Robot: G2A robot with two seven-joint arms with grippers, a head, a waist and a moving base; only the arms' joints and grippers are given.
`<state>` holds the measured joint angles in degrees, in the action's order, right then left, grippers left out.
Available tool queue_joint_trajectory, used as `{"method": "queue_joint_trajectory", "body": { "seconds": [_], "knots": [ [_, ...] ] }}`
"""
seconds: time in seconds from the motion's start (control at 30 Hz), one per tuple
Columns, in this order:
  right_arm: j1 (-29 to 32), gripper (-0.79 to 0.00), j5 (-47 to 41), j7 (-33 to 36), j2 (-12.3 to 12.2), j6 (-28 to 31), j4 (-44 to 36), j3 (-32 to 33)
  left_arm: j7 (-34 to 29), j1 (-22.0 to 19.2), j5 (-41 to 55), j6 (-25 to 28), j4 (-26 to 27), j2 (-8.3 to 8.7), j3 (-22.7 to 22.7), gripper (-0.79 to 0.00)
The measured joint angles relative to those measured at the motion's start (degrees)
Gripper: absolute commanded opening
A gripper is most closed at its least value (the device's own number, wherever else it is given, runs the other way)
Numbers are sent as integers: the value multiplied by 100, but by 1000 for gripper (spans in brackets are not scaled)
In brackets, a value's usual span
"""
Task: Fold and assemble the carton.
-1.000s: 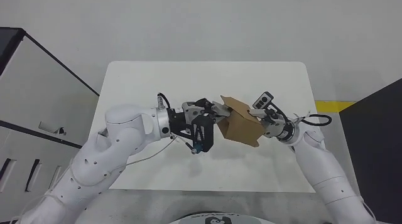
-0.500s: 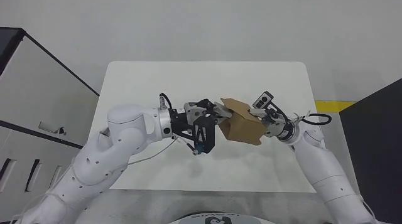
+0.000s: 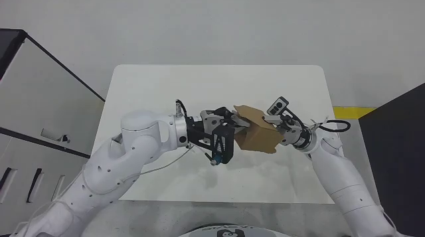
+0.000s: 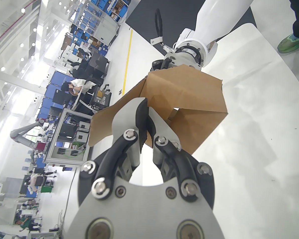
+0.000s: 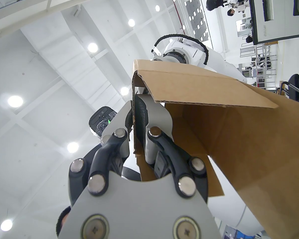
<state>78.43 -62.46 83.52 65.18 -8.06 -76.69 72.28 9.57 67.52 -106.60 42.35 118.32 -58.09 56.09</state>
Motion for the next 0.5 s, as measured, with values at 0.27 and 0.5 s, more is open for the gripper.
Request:
{"method": "queue_joint_trajectory", "body": {
  "seconds": [0.27, 0.5],
  "knots": [
    [-33, -785, -1, 76, 2, 40, 44, -15, 9, -83, 35, 10, -78, -20, -37, -785],
    [-51, -785, -13, 104, 0, 45, 75, -5, 8, -79, 41, 20, -95, -21, -29, -785]
  ]
}}
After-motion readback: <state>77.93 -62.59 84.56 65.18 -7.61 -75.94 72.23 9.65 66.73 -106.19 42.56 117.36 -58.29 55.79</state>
